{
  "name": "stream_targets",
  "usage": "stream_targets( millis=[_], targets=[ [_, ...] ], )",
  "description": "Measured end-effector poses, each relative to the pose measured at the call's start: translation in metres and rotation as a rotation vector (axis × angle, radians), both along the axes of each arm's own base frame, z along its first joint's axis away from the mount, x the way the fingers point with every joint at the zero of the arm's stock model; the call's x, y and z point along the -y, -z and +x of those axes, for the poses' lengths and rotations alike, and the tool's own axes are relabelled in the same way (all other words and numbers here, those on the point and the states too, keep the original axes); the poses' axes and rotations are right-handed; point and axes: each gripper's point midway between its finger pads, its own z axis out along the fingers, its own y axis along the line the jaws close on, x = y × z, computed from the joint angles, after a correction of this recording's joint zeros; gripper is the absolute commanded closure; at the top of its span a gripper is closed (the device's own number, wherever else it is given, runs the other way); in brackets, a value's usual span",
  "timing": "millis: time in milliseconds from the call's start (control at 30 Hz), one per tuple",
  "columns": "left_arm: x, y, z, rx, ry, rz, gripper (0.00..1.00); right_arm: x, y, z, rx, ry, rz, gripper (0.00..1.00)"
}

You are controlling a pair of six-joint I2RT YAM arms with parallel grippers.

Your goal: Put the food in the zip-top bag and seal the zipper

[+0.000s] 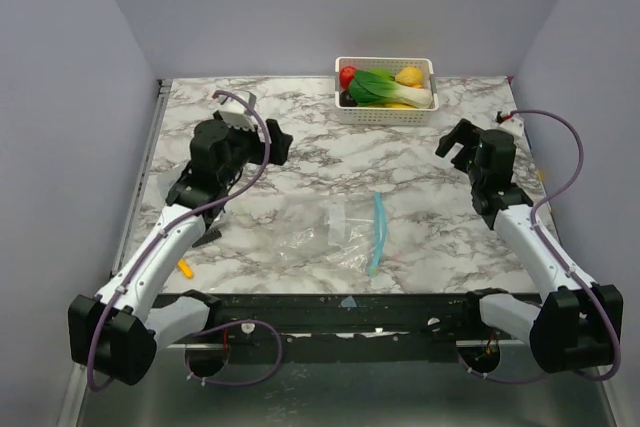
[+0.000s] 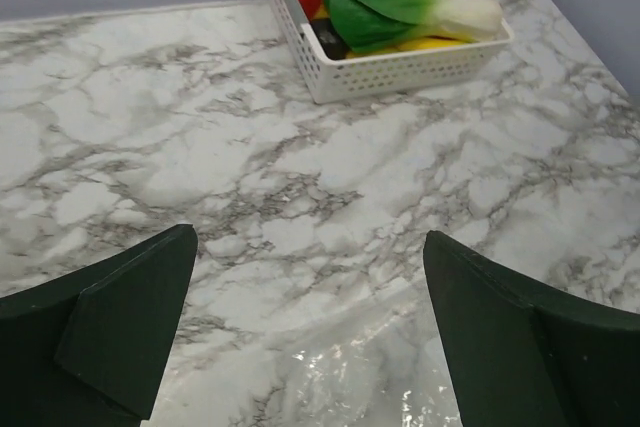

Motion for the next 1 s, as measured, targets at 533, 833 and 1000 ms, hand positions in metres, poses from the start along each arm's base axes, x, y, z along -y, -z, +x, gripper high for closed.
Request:
stream_targets(
  millis=[533,833,1000],
  targets=[
    [0.174,0.092,-0.061,-0.401,0.061,0.223,0.03,0.013,-0.025,-0.031,0.018,0.122,0.088,0.00],
    [0.244,0.120,-0.092,-0.374,-0.042,0.522,0.01,0.051,-0.021,-0.068,0.052,0.340,0.068,0.00],
    [0.259,0.135,-0.105,-0.350,-0.031,0.616,0.06,0.073,-0.023,-0.091,0.106,0.483,0.086,0.00]
  ],
)
